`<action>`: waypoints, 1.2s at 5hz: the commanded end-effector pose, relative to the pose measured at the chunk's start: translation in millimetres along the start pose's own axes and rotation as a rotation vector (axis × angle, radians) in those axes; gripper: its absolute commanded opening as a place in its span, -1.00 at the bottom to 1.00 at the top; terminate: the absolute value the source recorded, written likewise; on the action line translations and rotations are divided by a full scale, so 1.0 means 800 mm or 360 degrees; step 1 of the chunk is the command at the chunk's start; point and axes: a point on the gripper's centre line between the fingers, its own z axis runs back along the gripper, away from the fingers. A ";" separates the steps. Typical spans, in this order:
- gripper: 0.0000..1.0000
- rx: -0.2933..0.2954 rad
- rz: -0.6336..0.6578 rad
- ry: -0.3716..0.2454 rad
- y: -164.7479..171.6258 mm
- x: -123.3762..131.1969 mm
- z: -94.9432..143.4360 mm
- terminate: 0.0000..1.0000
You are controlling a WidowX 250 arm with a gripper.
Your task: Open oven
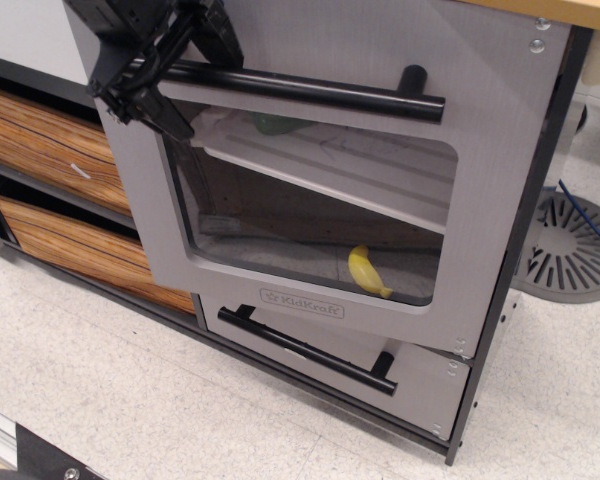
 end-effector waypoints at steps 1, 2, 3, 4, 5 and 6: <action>1.00 -0.0026 -0.0343 0.0004 0.024 -0.015 0.061 -1.00; 1.00 0.0100 -0.0680 -0.0025 0.058 -0.010 0.040 -1.00; 1.00 0.0219 -0.1115 -0.0076 0.079 0.015 0.014 -1.00; 1.00 0.0267 -0.1507 -0.0129 0.081 0.044 -0.010 -1.00; 1.00 0.0370 -0.1595 -0.0123 0.084 0.083 -0.016 -1.00; 1.00 0.0374 -0.1628 -0.0113 0.087 0.109 -0.009 -1.00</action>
